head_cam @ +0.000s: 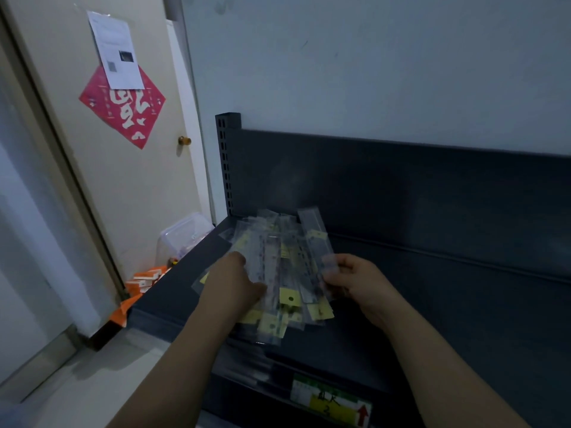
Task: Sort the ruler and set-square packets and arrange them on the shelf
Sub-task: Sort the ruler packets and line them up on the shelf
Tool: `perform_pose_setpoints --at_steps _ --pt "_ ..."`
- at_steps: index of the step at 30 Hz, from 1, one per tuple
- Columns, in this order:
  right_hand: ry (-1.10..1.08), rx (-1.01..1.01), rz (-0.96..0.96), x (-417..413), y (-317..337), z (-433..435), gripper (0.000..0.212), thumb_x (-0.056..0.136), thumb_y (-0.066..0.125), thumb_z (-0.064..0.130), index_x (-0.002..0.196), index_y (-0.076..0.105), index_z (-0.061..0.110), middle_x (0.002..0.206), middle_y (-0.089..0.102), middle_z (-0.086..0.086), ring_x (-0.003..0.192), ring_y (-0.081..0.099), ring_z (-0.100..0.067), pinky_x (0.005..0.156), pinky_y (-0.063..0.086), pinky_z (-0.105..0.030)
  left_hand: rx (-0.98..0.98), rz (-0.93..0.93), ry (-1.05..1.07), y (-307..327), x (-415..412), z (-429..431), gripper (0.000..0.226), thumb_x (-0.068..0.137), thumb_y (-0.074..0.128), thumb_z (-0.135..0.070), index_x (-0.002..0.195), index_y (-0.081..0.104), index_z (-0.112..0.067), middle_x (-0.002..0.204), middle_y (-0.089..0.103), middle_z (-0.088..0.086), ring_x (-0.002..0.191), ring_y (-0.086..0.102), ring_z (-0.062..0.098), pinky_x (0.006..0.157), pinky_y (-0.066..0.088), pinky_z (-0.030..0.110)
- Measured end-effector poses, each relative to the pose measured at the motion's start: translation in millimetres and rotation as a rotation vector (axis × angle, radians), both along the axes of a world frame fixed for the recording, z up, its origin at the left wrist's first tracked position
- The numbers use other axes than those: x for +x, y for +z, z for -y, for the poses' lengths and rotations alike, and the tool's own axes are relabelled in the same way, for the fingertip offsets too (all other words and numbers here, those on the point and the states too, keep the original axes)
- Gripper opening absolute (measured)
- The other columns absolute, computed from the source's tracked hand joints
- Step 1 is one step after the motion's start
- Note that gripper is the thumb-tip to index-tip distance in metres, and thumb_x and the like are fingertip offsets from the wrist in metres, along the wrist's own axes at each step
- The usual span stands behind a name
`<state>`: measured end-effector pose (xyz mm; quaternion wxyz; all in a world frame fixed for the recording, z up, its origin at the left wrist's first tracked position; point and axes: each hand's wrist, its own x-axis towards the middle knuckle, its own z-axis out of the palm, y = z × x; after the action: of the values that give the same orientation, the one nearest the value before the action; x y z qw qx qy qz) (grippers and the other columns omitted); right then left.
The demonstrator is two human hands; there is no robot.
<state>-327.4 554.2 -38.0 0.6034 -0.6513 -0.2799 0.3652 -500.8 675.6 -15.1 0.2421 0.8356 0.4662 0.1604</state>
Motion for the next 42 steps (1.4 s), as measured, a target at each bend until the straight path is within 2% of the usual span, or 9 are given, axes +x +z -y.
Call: perform_pose_setpoints --at_steps 10,16,19,22,29,33,36,38,42 --pt "0.07 0.129 -0.057 -20 18 -8 0.016 0.09 0.058 0.001 0.104 0.066 0.007 0.088 0.072 -0.008 0.073 0.068 -0.015 0.068 0.058 -0.027 -0.45 0.646 0.0 3 -11 13 0.021 0.084 0.071 -0.011 0.096 0.057 -0.002 0.084 0.066 0.011 0.062 0.06 0.017 0.049 0.049 0.023" --pt "0.167 0.218 -0.174 -34 23 -15 0.016 0.095 0.05 0.006 0.098 0.067 0.008 0.084 0.07 -0.007 0.075 0.063 -0.017 0.07 0.055 -0.026 -0.521 0.662 -0.01 -3 7 28 0.021 0.086 0.07 -0.016 0.096 0.054 -0.008 0.083 0.069 0.008 0.066 0.063 0.02 0.066 0.056 0.04" --pt "0.133 0.244 -0.215 -34 27 -19 0.018 0.097 0.047 0.004 0.1 0.065 0.006 0.081 0.067 -0.008 0.069 0.061 -0.015 0.069 0.052 -0.03 -0.566 0.713 -0.037 -5 12 33 0.02 0.088 0.066 -0.013 0.1 0.051 -0.005 0.081 0.07 0.009 0.061 0.063 0.017 0.058 0.054 0.032" --pt "0.142 0.161 -0.104 -37 29 -23 0.019 0.097 0.046 0.003 0.099 0.065 0.006 0.084 0.07 -0.01 0.068 0.064 -0.017 0.069 0.052 -0.033 -0.56 0.722 -0.056 -7 16 35 0.016 0.091 0.063 -0.017 0.102 0.053 -0.011 0.092 0.071 0.009 0.07 0.069 0.016 0.053 0.05 0.023" --pt "0.119 0.066 0.005 -34 21 -26 0.014 0.094 0.056 0.011 0.103 0.064 0.006 0.081 0.067 -0.007 0.068 0.061 -0.016 0.063 0.05 -0.028 -0.565 0.8 -0.045 -8 20 28 0.008 0.091 0.057 -0.005 0.097 0.052 -0.01 0.08 0.068 0.007 0.072 0.064 0.022 0.068 0.052 0.039" --pt "0.069 0.083 0.06 -35 19 -29 0.013 0.087 0.067 0.013 0.1 0.065 0.011 0.081 0.072 -0.006 0.068 0.068 -0.02 0.064 0.056 -0.034 -0.581 0.794 -0.072 -6 21 31 0.007 0.096 0.051 -0.014 0.1 0.051 -0.009 0.078 0.063 0.005 0.06 0.057 0.015 0.053 0.044 0.029" --pt "0.112 0.072 0.244 -37 20 -29 0.014 0.087 0.067 0.018 0.101 0.069 0.016 0.086 0.074 -0.006 0.077 0.07 -0.022 0.071 0.057 -0.033 -0.622 0.842 -0.104 -5 21 30 0.015 0.098 0.052 -0.021 0.105 0.051 -0.008 0.087 0.067 0.009 0.06 0.064 0.015 0.048 0.049 0.024" --pt "0.058 0.037 0.399 -31 20 -30 0.015 0.091 0.061 0.019 0.104 0.07 0.018 0.089 0.072 0.001 0.084 0.068 -0.015 0.073 0.054 -0.026 -0.603 0.88 -0.088 -7 20 24 0.015 0.097 0.054 -0.02 0.107 0.054 -0.009 0.096 0.07 0.014 0.079 0.071 0.027 0.064 0.059 0.039" --pt "-0.064 -0.383 0.743 -11 19 -27 0.031 0.086 0.064 0.042 0.104 0.063 0.016 0.092 0.062 0.002 0.081 0.058 -0.011 0.068 0.046 -0.027 -0.6 0.983 0.008 -10 14 10 0.015 0.101 0.042 -0.011 0.107 0.054 -0.005 0.096 0.071 0.014 0.074 0.072 0.026 0.059 0.058 0.037"
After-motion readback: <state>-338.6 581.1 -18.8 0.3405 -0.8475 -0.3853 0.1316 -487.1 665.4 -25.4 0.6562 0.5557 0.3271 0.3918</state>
